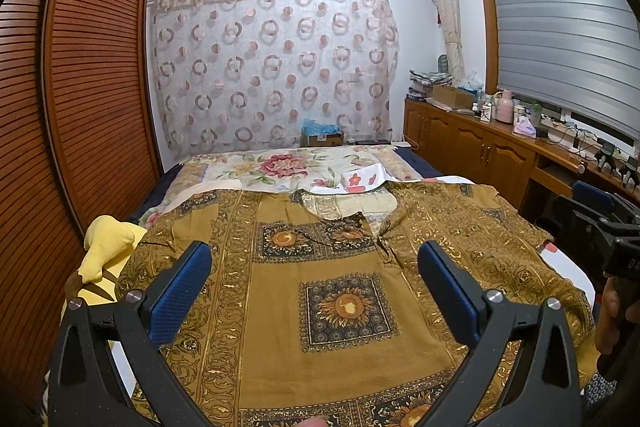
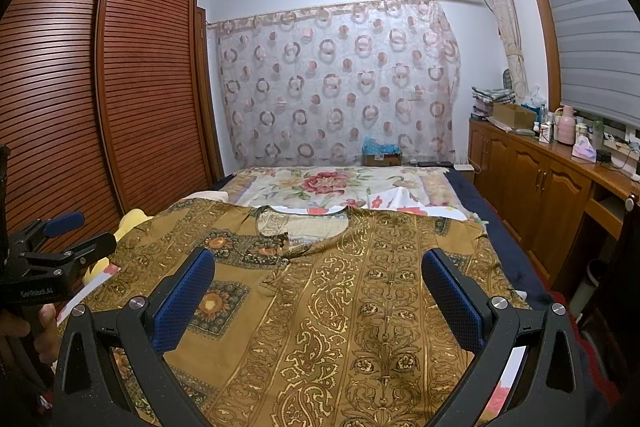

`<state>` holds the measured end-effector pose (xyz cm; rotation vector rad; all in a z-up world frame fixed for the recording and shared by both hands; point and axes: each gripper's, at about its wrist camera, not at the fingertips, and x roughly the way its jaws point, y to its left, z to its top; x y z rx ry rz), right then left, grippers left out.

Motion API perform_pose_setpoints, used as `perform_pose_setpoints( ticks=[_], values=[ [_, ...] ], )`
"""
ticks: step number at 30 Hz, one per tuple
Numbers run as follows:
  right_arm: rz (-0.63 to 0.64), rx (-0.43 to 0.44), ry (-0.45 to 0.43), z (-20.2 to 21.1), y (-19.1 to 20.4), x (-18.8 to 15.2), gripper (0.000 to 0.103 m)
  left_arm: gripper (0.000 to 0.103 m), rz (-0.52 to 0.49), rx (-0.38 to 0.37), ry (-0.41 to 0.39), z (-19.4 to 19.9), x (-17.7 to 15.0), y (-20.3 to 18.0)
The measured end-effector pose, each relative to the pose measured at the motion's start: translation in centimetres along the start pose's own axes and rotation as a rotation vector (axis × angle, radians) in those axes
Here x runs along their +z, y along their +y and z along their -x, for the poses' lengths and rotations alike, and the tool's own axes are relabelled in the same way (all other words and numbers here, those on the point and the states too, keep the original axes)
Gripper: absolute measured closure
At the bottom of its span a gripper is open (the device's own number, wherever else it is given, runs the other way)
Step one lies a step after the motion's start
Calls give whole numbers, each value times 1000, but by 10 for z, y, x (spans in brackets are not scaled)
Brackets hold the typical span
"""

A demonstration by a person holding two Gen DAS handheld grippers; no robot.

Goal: Fold small clothes

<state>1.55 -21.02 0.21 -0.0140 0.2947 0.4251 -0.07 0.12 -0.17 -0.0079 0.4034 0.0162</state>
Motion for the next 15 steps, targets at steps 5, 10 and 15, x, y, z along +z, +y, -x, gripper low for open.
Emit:
perform_pose_setpoints(
  ticks=[5,10,15],
  values=[
    [-1,0,-1,0,0,-1,0,0,-2,1,-1,2,1,0],
    [0,2,-1,-1,0,0,0,0,-2,1,-4,1,1,4],
    [-2,0,-3,-1,0,-1,0,0,-4,0,-5,3,2,3]
  ],
)
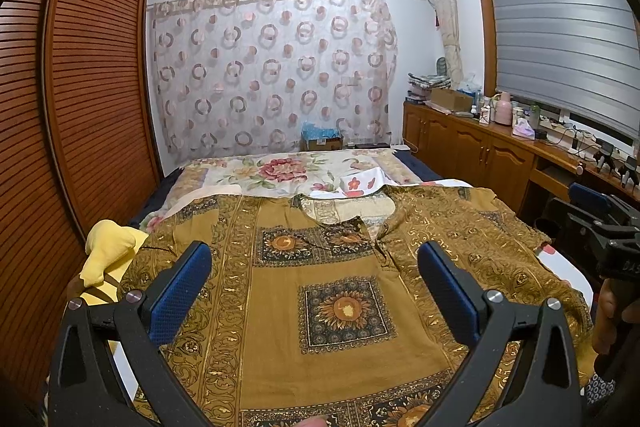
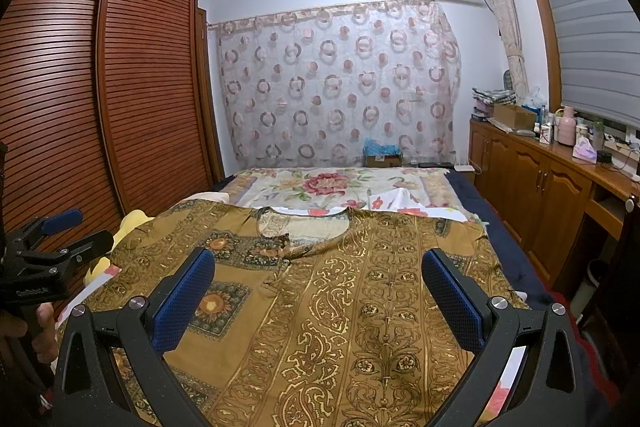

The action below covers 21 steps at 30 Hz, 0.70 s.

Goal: Fold small clothes

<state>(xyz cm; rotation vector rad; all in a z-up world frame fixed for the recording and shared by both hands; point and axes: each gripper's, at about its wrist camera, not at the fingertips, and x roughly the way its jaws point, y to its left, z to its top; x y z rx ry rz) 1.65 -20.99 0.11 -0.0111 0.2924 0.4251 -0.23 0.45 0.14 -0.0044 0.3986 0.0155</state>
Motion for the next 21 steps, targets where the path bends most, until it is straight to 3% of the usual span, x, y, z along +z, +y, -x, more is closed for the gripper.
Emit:
perform_pose_setpoints(
  ticks=[21],
  values=[
    [-7,4,-3,2,1,0,0,0,-3,2,-2,1,0,-1]
  ],
)
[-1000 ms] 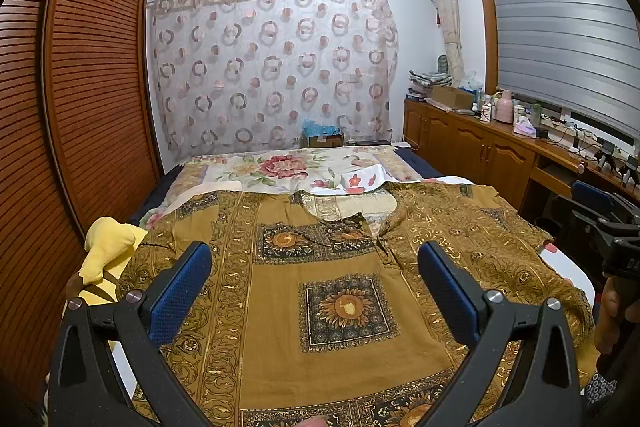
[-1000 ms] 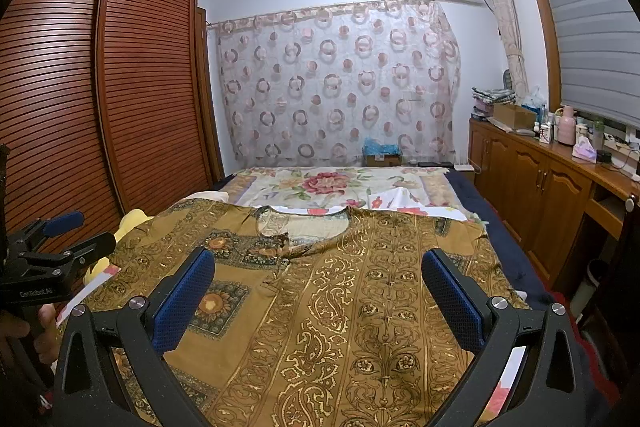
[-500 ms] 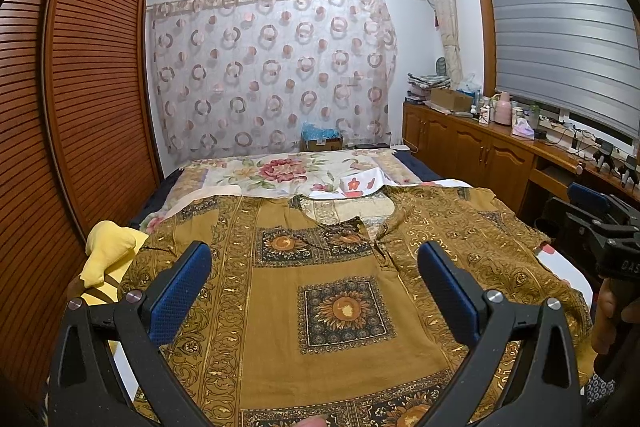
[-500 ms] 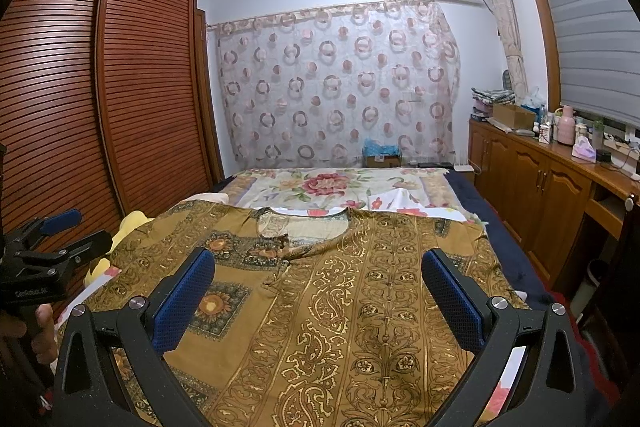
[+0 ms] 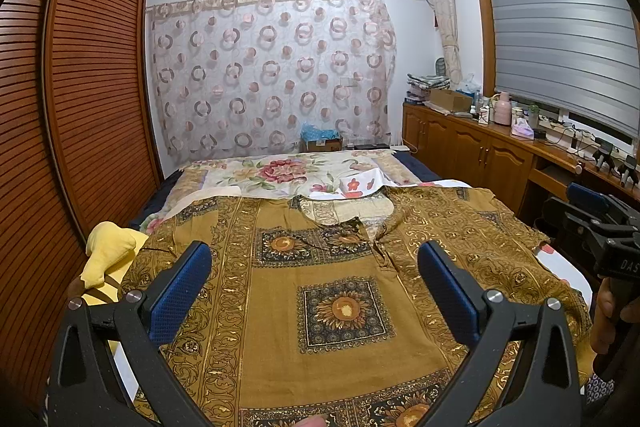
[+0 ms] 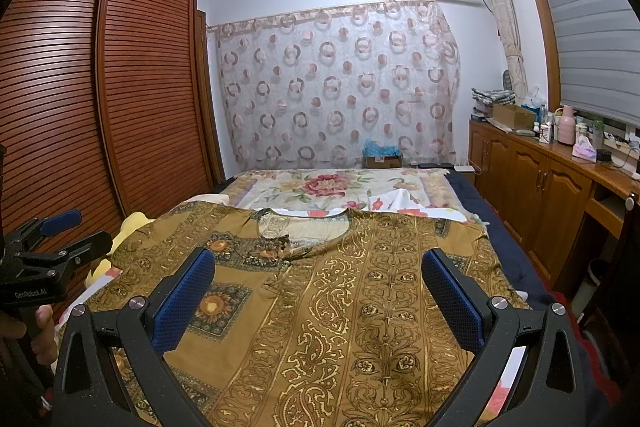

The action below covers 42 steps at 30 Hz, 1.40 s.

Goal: Fold small clothes

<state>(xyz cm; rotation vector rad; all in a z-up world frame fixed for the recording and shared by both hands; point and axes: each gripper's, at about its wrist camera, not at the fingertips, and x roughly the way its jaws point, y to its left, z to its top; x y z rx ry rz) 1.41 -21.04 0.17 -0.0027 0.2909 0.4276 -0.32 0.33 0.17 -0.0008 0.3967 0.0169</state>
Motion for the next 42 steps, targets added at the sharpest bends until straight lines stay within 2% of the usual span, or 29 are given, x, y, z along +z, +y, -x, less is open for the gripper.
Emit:
perform_pose_setpoints(
  ticks=[8,14,21,26,29,32,36,39,42],
  values=[
    [-5,9,2,-2,0,0,0,0,-2,-5,3,1,1,-6],
    [2,60,26,-12,3,-3,0,0,0,-11,48,-4,0,2],
    [7,98,77,-33,1,-6,0,0,8,24,111,-25,-18,41],
    [6,136,104,-43,-2,-2,0,0,18,13,161,-38,-29,75],
    [17,160,128,-52,-4,-1,0,0,42,76,186,-46,-37,102],
    [17,171,163,-60,-8,-3,0,0,60,103,198,-49,-41,125],
    [15,191,208,-71,-14,3,0,1,103,87,207,-50,-44,156],
    [47,196,227,-79,-12,11,0,8,123,63,241,-58,-44,173],
    [75,217,249,-86,-9,21,0,19,161,36,294,-74,-47,195]
  ],
)
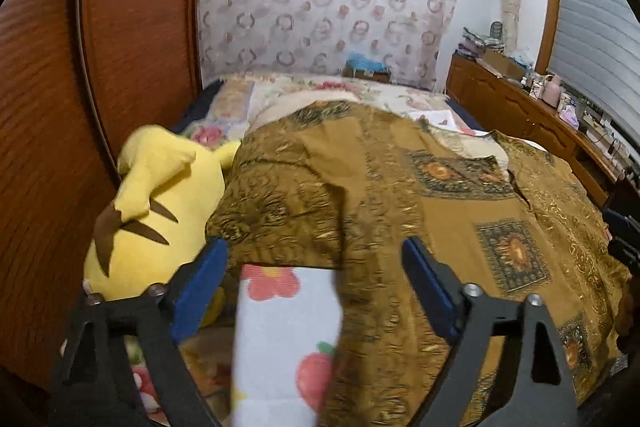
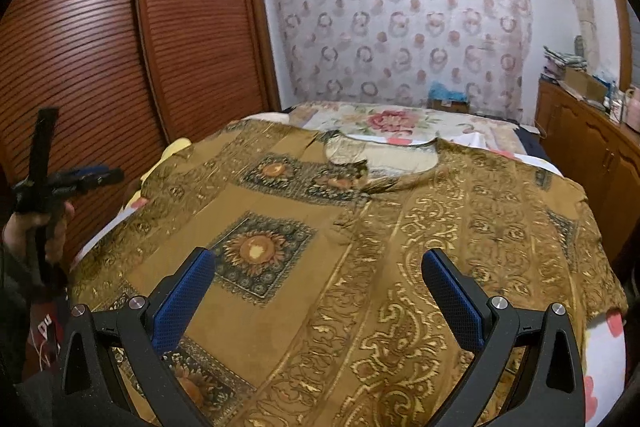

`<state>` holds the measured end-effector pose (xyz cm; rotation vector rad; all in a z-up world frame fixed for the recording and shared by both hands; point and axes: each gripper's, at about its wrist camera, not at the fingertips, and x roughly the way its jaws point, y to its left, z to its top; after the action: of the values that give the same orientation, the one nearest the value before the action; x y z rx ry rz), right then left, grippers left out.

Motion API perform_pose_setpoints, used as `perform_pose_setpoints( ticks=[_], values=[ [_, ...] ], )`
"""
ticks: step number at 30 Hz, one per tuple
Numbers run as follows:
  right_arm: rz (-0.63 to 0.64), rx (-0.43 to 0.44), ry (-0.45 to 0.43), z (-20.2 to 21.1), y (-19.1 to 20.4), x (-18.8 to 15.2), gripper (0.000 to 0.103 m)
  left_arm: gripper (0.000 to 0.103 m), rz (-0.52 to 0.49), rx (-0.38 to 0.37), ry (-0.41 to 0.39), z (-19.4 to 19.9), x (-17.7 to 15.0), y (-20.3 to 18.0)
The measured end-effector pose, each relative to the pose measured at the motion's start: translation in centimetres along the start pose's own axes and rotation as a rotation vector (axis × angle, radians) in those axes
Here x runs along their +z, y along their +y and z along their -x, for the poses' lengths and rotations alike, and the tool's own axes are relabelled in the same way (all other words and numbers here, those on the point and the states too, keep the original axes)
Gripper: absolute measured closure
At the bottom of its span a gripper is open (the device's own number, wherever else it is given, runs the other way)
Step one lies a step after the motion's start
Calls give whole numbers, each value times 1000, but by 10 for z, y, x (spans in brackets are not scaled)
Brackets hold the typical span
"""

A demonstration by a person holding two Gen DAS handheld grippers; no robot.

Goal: Fold small clothes

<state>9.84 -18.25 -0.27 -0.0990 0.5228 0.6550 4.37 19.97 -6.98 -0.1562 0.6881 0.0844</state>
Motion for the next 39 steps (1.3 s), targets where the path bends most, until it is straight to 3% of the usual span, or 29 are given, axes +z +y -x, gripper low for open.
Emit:
perform_pose_setpoints(
  ticks=[7,10,12,18,20,23,31,39],
  values=[
    [48,36,16,-7,4,16,0,44,83,-55,140,-47,0,34],
    [66,38,26,-11,1,19,0,59,90,-57,187,-62,-1,39],
    [72,41,31,-17,3,16,0,60,75,-44,210,-69,-2,38],
    [99,111,108,-39,11,24,5,71,75,-46,216,-73,0,45],
    [125,150,133,-46,16,28,10,87,71,-28,204,-72,2,48],
    [157,162,140,-55,21,36,11,99,35,4,178,-67,3,47],
    [148,157,123,-51,11,30,11,100,-33,35,49,-35,25,29],
    [84,99,89,-42,-8,31,11,100,-128,-101,-39,-21,73,-39]
  ],
)
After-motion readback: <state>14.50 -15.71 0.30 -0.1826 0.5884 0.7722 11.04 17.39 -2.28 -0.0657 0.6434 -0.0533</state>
